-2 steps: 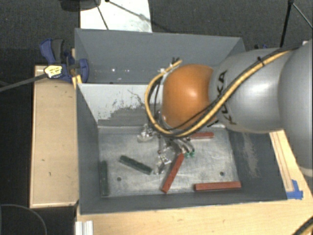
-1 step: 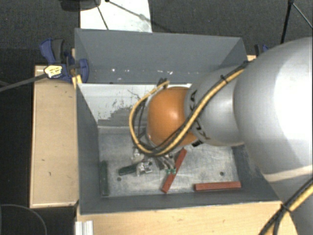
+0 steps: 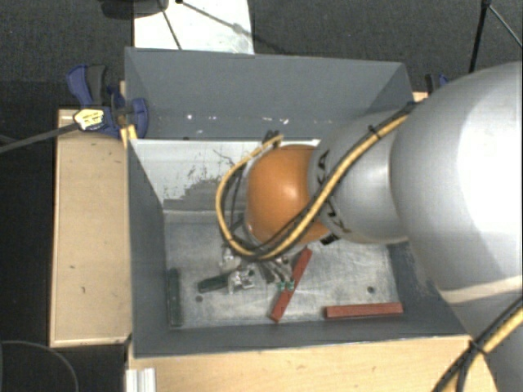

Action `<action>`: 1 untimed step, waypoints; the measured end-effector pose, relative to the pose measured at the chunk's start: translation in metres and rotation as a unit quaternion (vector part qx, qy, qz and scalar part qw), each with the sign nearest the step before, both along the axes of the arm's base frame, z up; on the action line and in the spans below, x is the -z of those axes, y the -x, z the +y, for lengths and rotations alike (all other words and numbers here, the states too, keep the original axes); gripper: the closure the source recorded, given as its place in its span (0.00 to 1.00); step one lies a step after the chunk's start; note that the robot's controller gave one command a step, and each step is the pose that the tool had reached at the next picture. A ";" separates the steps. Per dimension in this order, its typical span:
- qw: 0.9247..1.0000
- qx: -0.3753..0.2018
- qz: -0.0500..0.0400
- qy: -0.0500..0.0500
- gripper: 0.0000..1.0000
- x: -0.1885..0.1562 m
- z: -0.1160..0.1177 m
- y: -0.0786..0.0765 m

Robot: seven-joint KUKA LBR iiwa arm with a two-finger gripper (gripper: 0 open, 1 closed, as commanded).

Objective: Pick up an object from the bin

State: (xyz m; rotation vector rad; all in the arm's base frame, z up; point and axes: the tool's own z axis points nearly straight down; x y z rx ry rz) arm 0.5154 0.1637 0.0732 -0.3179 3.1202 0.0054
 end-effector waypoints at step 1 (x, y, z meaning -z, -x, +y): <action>1.000 0.016 -0.002 0.000 1.00 -0.195 -0.008 0.003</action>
Offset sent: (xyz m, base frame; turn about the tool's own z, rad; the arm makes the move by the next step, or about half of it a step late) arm 0.0000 0.0000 0.0000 0.0000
